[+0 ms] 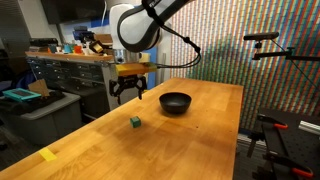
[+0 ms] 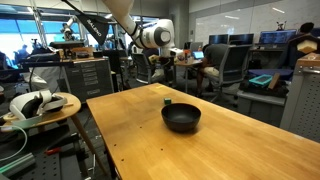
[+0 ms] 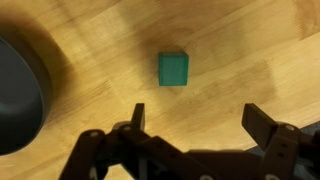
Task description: Put the green block in the bowl
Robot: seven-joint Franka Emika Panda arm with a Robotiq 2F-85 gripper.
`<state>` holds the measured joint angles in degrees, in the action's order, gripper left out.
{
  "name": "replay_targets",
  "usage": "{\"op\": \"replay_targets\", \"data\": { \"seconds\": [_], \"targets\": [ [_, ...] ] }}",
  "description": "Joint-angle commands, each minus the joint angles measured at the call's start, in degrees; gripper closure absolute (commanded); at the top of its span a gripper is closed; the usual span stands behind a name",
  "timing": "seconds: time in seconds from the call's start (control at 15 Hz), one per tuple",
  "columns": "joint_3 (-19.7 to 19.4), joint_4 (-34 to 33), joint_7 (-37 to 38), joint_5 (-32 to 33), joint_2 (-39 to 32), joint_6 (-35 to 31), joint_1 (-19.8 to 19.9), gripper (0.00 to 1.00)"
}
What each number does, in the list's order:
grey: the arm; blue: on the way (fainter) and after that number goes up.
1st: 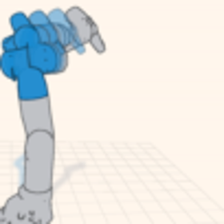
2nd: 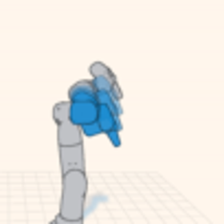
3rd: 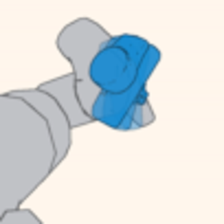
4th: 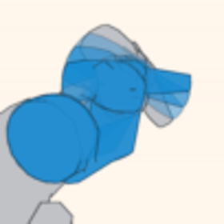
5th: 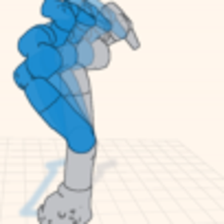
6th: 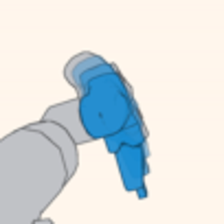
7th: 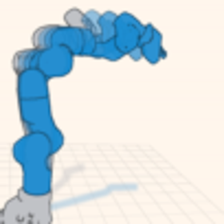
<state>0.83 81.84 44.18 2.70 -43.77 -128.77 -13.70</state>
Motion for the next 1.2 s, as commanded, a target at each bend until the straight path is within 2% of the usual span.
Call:
{"op": "replay_targets", "data": {
  "seconds": [0.0, 1.13],
  "targets": [
    [-1.2, -2.63, 0.7, -1.3, -2.25, -0.08, -0.55, 0.0],
    [0.03, -5.67, -3.25, -4.18, -8.39, 2.2, 0.71, 0.0]
  ]
}}
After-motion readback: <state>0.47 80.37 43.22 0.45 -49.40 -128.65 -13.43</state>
